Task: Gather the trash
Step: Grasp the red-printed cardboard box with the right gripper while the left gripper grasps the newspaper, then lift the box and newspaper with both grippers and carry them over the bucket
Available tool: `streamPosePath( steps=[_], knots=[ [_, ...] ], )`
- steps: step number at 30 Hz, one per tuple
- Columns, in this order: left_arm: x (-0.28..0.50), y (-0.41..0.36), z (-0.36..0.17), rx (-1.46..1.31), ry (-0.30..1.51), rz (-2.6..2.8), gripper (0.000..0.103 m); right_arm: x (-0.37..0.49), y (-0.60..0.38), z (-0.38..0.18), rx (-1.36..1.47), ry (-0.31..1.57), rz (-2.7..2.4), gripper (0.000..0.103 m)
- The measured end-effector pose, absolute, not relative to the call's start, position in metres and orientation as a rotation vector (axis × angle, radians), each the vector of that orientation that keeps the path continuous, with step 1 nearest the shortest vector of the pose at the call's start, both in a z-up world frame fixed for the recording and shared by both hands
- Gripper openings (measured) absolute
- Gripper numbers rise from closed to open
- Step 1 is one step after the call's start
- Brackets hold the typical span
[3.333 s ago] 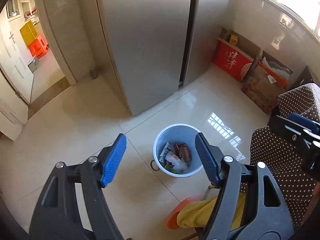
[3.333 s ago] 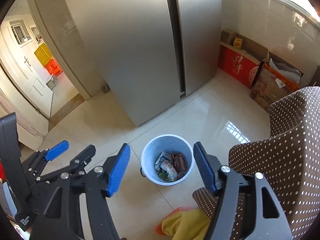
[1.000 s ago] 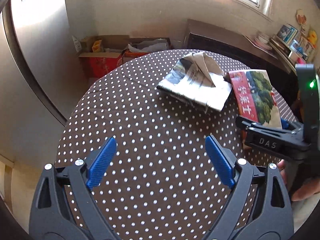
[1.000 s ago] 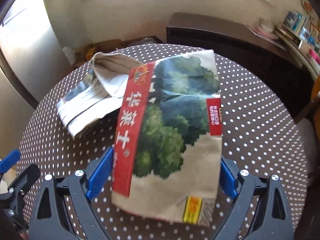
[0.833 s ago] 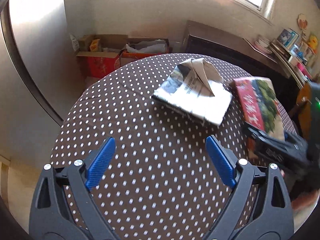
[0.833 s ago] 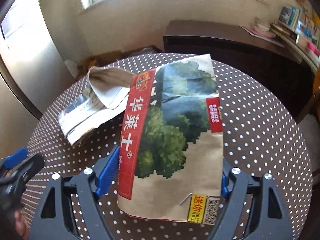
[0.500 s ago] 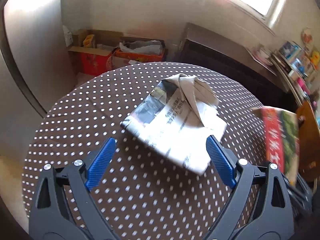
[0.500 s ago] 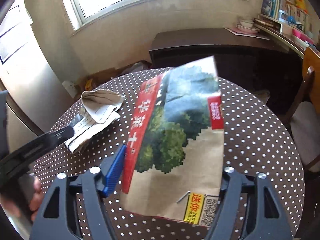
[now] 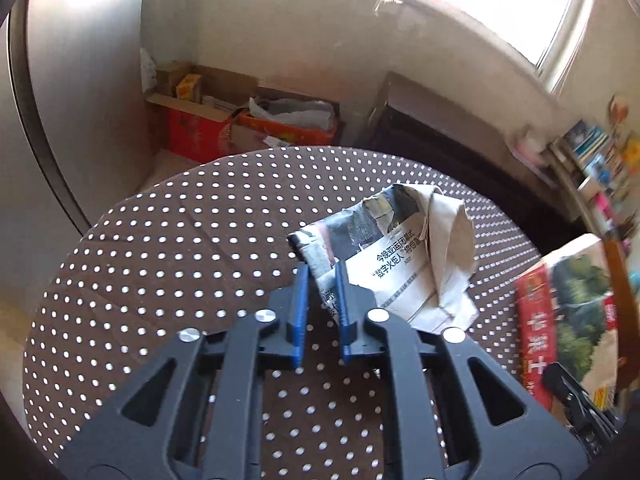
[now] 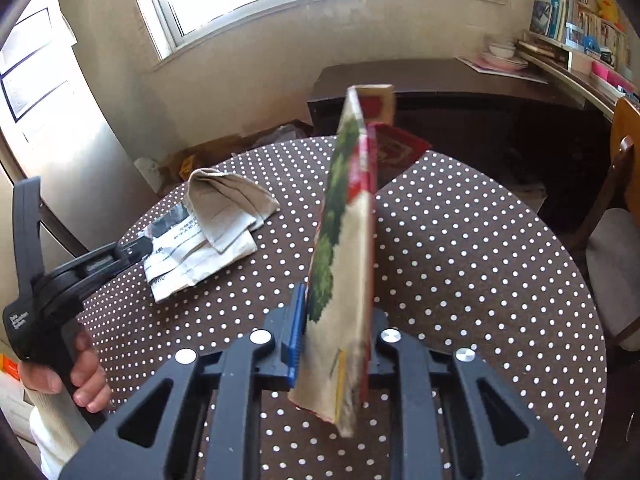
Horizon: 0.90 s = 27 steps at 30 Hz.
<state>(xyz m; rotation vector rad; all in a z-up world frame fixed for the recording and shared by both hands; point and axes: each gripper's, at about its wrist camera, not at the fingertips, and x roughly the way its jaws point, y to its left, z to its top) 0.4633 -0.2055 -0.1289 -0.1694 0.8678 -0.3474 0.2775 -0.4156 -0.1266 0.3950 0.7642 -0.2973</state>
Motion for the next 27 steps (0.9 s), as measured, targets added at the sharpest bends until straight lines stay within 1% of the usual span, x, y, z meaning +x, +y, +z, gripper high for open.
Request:
streamPosePath(
  steps=[7,17,27],
  knots=[
    [0.435,-0.171,-0.105,-0.166,0.777,-0.333,0.006,0.267,-0.407,-0.119,0.391,0.746,-0.291,0.019],
    [0.366,-0.135,-0.044,-0.013,0.519,-0.234,0.003,0.25,-0.372,-0.103,0.381,0.717,-0.237,0.019],
    [0.326,-0.081,-0.014,0.018,0.428,-0.132,0.002,0.237,-0.308,-0.077,0.328,0.671,-0.146,0.014]
  ],
)
